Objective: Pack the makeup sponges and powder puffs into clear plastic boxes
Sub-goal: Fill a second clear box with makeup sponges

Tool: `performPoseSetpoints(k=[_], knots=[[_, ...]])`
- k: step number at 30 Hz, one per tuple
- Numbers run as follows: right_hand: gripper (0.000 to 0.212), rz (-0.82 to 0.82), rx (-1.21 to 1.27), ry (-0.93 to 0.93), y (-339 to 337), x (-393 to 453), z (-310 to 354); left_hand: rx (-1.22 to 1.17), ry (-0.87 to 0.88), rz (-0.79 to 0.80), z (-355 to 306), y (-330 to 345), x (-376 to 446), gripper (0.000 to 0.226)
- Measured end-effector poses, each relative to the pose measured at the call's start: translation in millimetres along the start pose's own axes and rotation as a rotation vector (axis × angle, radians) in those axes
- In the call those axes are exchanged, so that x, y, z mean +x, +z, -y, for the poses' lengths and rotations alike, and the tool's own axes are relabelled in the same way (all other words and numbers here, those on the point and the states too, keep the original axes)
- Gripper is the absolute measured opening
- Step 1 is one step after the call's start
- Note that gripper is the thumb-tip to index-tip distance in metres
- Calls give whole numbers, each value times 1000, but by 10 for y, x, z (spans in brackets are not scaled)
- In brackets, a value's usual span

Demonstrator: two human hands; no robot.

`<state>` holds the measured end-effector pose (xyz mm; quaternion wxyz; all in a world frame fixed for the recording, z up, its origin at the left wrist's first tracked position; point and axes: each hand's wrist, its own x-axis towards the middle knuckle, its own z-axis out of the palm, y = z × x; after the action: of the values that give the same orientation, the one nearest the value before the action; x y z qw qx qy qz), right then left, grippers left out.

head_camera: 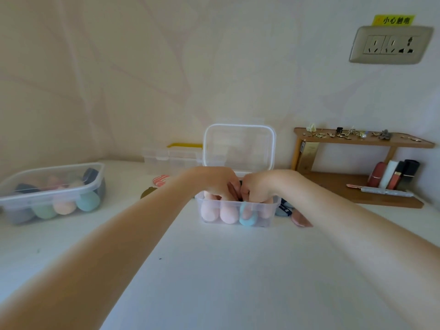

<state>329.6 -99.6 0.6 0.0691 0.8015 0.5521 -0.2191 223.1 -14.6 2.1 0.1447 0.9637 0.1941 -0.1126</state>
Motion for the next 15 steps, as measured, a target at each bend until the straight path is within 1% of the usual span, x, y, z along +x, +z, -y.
performPoseSetpoints(k=[2, 3, 5, 8, 9, 11, 12, 13, 15], knots=[[35, 15, 21, 15, 38, 33, 26, -17, 18, 6, -56, -15, -35, 29], [34, 26, 36, 15, 45, 38, 18, -22, 14, 2, -44, -7, -27, 28], [18, 33, 68, -2, 31, 17, -2, -58, -13, -8, -17, 20, -43, 28], [21, -1, 101, -43, -54, -79, -53, -245, 47, -62, 12, 29, -139, 29], [22, 9, 163, -55, -84, -118, -54, -338, 58, -88, 43, 28, -164, 29], [19, 47, 375, -76, -127, -154, -85, -464, 67, -124, 79, 29, -218, 26], [16, 44, 440, -91, -134, -169, -91, -480, 59, -131, 75, 26, -241, 24], [16, 15, 450, -98, -132, -170, -93, -470, 50, -130, 73, 31, -245, 23], [21, -84, 312, -88, -83, -143, -110, -356, 31, -118, 11, 60, -228, 24]])
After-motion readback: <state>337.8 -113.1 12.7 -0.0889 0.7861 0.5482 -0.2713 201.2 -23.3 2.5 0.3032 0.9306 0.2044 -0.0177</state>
